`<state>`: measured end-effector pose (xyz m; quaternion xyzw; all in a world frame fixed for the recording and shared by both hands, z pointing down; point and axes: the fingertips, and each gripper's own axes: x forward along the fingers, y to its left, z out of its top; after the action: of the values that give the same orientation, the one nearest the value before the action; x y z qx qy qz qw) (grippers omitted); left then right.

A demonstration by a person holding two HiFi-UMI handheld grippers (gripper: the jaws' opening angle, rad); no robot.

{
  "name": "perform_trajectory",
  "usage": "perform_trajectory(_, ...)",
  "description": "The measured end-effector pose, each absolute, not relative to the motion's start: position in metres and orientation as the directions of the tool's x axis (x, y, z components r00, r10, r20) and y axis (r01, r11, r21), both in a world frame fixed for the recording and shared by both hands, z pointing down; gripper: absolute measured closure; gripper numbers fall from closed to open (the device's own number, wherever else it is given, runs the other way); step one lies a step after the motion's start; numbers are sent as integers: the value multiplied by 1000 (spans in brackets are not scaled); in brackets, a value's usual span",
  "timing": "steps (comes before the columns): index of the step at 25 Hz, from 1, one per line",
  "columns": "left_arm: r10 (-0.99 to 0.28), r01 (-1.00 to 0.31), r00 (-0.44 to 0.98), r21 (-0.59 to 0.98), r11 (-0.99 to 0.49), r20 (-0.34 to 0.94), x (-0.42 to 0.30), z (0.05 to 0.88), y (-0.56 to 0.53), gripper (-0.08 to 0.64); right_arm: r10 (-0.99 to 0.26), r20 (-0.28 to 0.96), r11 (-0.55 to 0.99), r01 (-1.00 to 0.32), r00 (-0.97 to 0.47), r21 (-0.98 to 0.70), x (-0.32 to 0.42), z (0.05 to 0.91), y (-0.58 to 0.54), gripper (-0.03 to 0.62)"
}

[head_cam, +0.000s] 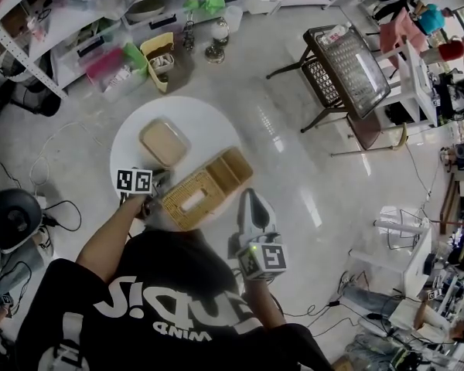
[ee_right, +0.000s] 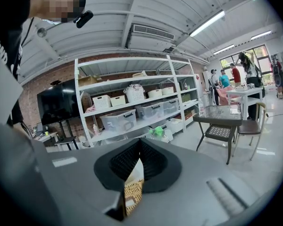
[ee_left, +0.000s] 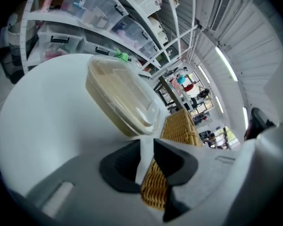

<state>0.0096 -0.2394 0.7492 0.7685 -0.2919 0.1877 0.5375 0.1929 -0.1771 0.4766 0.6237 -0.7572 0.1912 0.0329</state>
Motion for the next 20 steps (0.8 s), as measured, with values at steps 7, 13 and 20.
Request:
perform_trajectory(7, -257, -642, 766, 729, -239, 590, 13, 753, -242, 520, -933, 290, 147, -962, -211, -229, 194, 481, -171, 594)
perform_trajectory(13, -266, -636, 769, 733, -241, 581, 18, 749, -242, 526, -936, 279, 152, -961, -215, -230, 197, 481, -168, 594)
perform_trajectory(20, -289, -641, 766, 723, -260, 575, 17, 737, -242, 532, -939, 271, 148, -960, -213, -238, 199, 477, -166, 594)
